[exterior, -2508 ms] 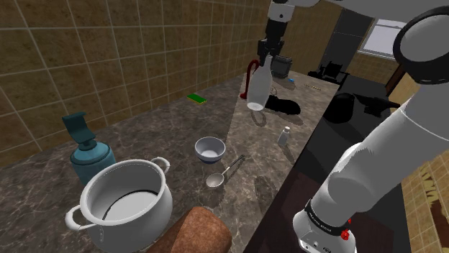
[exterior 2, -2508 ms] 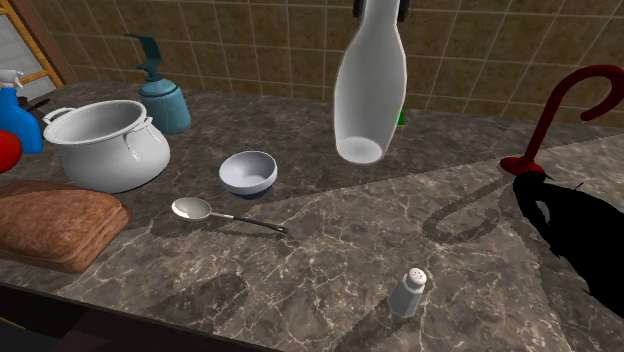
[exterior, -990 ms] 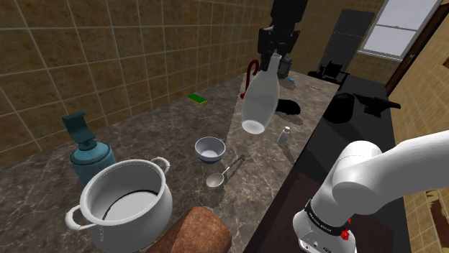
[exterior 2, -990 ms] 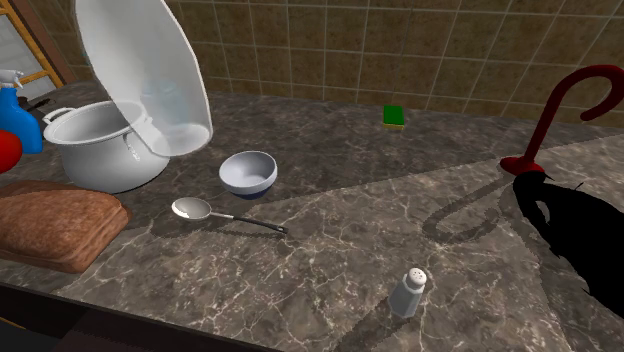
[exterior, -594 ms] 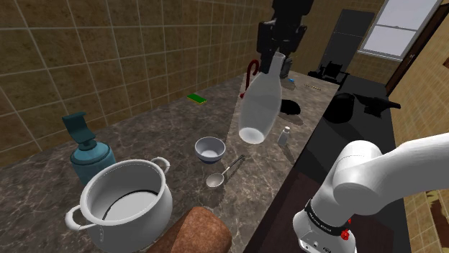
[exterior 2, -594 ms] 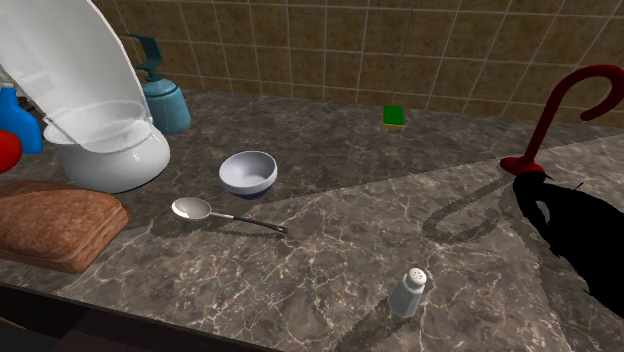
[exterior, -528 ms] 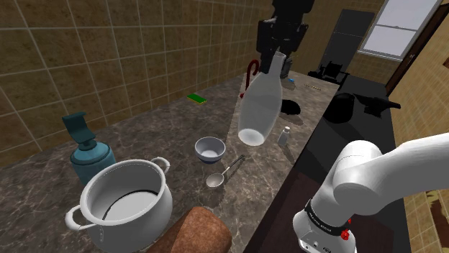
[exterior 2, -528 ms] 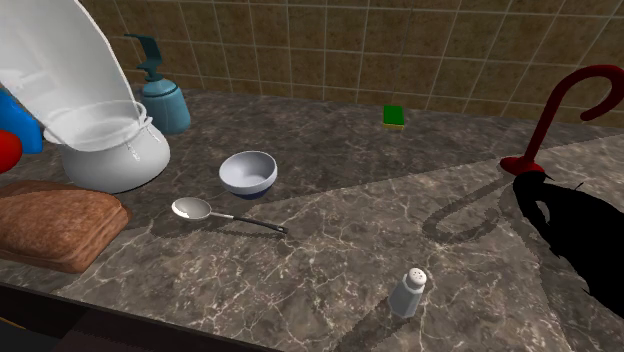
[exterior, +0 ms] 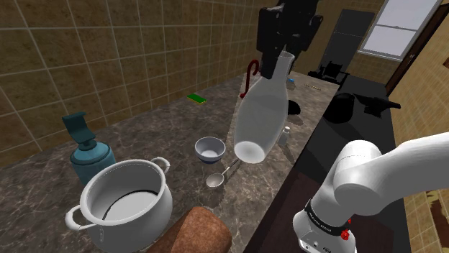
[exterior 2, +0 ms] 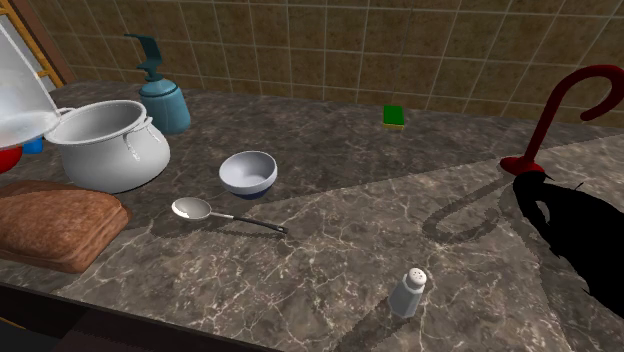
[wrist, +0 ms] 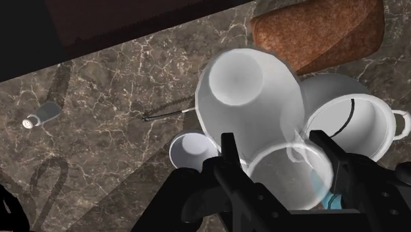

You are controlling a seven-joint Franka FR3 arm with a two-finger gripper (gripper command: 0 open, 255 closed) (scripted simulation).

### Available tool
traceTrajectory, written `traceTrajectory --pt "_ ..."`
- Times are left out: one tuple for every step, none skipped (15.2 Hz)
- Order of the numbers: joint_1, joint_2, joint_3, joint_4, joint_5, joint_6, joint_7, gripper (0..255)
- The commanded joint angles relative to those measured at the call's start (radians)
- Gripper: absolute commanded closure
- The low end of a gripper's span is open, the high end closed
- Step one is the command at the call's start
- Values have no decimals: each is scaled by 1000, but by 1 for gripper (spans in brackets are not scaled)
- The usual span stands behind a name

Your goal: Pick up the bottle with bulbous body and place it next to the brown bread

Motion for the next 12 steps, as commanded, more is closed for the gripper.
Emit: traceTrajectory --pt "3 -13 6 -23 7 11 7 255" --pt "5 -23 6 -44 9 23 5 255" --pt "6 -32 7 -65 11 35 3 255" --pt "8 -40 7 -85 13 47 2 255" --pt "10 -49 8 -105 14 58 0 255" --pt "11 -57 9 -125 16 70 -1 255" --pt "13 -66 9 -145 18 82 -2 255" --pt "14 -74 10 -165 20 93 -4 255" --pt "16 -81 11 -184 22 105 -5 255" --pt "18 -89 12 -203 24 116 -6 255" --pt "19 -97 13 -222 26 127 -7 255" --pt "21 -104 15 -240 29 139 -8 255"
